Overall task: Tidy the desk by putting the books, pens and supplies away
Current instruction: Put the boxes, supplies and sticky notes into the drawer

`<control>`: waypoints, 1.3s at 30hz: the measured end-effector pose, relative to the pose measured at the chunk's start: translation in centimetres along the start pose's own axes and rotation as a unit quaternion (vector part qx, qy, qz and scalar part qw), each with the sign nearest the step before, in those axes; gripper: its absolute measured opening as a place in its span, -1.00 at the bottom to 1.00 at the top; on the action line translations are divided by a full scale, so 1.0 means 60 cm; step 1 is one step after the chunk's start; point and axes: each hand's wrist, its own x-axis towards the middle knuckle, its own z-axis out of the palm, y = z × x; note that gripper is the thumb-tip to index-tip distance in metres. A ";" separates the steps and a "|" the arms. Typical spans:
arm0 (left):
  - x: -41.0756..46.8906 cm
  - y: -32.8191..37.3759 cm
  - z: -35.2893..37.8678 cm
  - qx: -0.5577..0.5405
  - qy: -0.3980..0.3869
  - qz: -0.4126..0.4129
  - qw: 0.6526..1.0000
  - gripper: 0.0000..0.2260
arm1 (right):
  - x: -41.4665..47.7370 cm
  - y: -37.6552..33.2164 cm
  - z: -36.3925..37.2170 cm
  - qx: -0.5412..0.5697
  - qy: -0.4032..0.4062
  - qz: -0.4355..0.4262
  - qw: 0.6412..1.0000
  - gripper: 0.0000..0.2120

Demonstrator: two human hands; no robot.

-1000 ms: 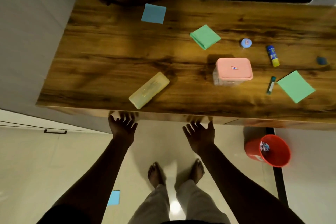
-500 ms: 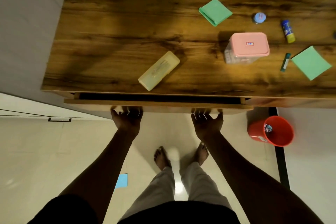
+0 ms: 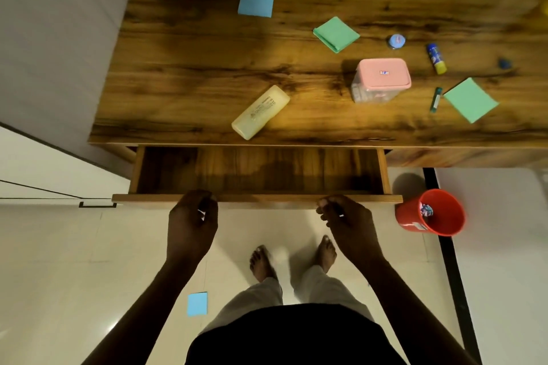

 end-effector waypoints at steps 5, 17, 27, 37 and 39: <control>0.044 -0.010 -0.006 0.150 -0.065 0.155 0.974 -0.88 | 0.027 -0.030 -0.024 -0.250 0.045 -0.179 0.950 -0.86; 0.001 -0.013 0.002 0.170 -0.140 0.025 0.975 -0.78 | -0.017 0.027 -0.004 -0.365 0.019 -0.149 0.919 -0.69; -0.089 -0.020 -0.015 0.179 -0.157 0.015 0.971 -0.92 | -0.085 0.047 -0.016 -0.396 -0.059 -0.123 0.908 -0.60; -0.138 -0.014 -0.025 0.206 -0.193 0.011 0.959 -0.93 | -0.142 0.060 -0.022 -0.382 -0.083 -0.115 0.913 -0.59; -0.142 -0.012 -0.026 0.214 -0.206 0.002 0.955 -0.95 | -0.148 0.060 -0.024 -0.373 -0.083 -0.112 0.917 -0.60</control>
